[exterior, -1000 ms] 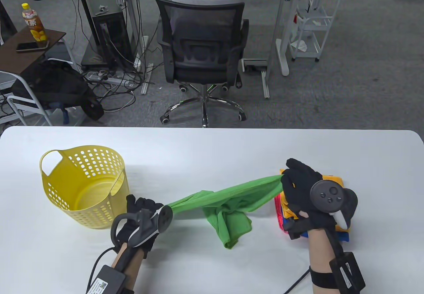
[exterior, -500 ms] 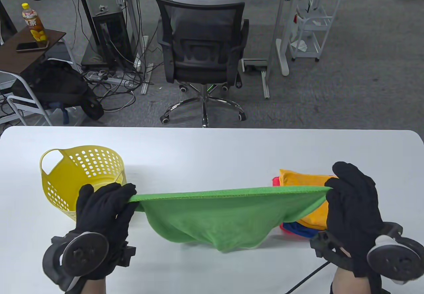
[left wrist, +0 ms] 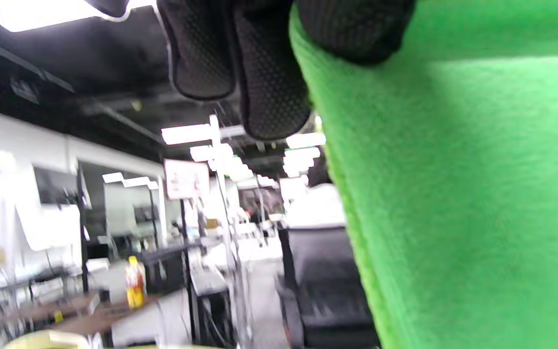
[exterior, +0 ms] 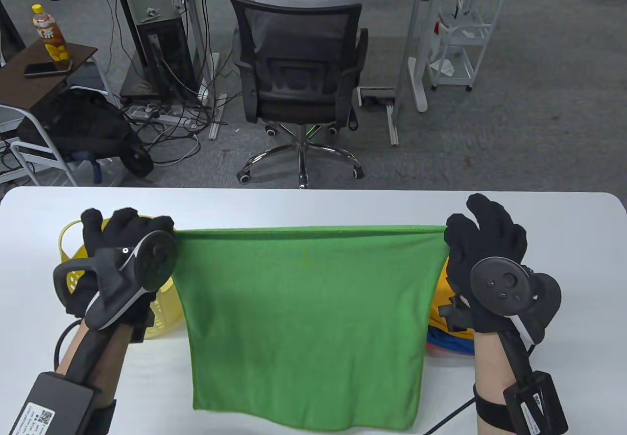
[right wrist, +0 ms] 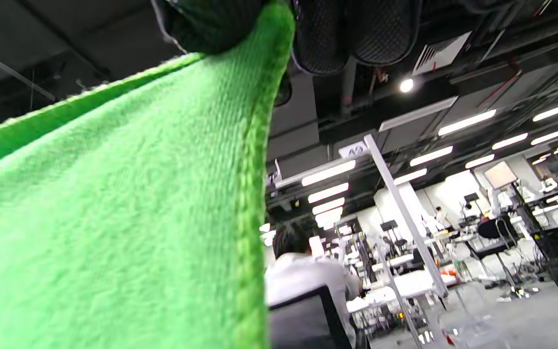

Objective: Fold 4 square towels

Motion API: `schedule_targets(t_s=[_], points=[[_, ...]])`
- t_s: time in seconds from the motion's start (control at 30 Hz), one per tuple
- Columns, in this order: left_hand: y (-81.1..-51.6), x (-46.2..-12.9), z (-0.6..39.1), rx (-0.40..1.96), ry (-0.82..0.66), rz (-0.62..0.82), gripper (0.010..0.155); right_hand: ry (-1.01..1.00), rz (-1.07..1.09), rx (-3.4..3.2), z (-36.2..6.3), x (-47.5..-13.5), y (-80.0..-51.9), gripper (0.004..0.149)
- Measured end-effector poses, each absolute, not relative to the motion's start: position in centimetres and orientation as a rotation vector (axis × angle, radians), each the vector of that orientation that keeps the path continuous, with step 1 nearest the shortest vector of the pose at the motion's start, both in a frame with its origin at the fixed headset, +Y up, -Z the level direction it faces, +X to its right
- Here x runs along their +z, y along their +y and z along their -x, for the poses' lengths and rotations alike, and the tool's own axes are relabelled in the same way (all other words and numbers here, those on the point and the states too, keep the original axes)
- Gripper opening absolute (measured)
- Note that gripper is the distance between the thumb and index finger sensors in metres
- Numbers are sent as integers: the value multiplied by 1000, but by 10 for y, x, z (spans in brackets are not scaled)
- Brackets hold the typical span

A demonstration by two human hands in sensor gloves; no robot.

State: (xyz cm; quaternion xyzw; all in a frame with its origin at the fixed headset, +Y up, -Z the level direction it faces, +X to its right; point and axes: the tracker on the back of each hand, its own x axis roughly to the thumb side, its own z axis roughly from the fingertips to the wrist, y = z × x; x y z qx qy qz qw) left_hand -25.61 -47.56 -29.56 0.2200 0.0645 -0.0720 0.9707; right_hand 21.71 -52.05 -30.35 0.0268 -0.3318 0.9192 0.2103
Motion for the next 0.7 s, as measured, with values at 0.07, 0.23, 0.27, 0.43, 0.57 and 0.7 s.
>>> schedule_targets(t_s=[0.07, 0.23, 0.27, 0.43, 0.57, 0.7], points=[[-451, -275, 255, -73, 110, -611, 42, -1026, -80, 2459, -221, -287, -508, 40], [-466, -211, 254, -120, 0, -704, 43, -1016, -197, 2444, -231, -249, -523, 41], [-480, -200, 254, -129, -23, -694, 43, -964, -229, 2459, -232, -244, -534, 41], [-591, -150, 257, -224, -86, -407, 43, -517, -405, 2650, -223, -217, -623, 41], [-684, -130, 261, -220, -98, -92, 43, -123, -516, 2840, -213, -200, -697, 41], [-720, -131, 261, -228, -101, 126, 43, 158, -561, 2941, -206, -191, -735, 42]])
